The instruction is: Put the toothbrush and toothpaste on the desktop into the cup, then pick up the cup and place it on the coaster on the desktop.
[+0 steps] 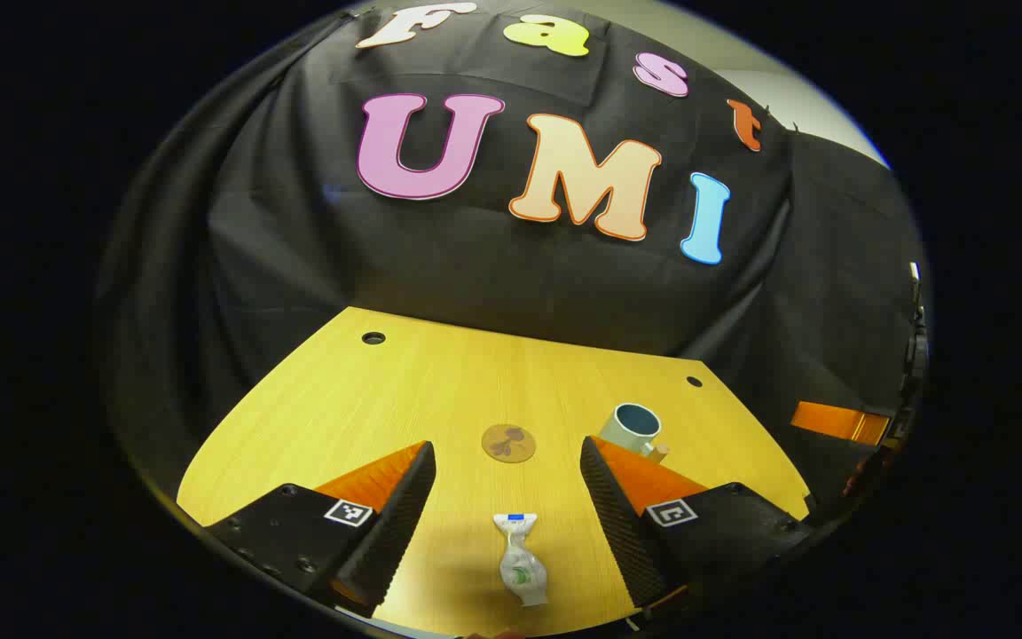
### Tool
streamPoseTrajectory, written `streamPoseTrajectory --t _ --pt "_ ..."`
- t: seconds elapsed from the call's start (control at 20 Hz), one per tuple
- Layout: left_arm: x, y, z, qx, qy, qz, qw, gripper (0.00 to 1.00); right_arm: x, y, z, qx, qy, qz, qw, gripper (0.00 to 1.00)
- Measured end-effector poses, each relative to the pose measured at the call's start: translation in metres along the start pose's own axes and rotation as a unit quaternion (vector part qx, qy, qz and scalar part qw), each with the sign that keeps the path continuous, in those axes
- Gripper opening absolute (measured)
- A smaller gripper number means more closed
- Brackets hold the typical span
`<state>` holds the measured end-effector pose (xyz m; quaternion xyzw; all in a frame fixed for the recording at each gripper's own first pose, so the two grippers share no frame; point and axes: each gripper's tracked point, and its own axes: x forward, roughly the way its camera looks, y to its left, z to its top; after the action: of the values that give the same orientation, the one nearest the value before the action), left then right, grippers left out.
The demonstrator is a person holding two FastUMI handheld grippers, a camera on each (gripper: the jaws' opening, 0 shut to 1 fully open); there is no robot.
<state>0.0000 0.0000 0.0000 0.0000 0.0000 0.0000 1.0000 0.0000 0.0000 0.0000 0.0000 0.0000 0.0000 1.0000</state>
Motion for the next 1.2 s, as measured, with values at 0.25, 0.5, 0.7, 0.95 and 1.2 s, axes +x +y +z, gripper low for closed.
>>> streamPoseTrajectory --t 0.25,0.5,0.7,0.95,1.2 --pt "-0.003 0.01 -0.008 0.011 0.014 0.014 1.0 0.95 0.01 0.006 -0.017 -0.032 0.024 0.001 0.999 0.98" --pt "-0.004 0.014 -0.013 0.008 0.022 0.016 1.0 0.95 0.014 0.017 -0.038 -0.041 0.056 0.014 0.997 0.94" --pt "-0.003 0.018 -0.018 0.002 0.024 0.02 1.0 0.95 0.021 0.027 -0.048 -0.049 0.087 0.023 0.995 0.98" --pt "-0.007 0.032 -0.03 -0.004 0.04 0.035 0.999 0.95 0.037 0.041 -0.076 -0.064 0.157 0.033 0.985 0.94" --pt "-0.01 0.05 -0.034 -0.008 0.051 0.061 0.997 0.95 0.056 0.053 -0.116 -0.096 0.237 0.036 0.966 0.94"
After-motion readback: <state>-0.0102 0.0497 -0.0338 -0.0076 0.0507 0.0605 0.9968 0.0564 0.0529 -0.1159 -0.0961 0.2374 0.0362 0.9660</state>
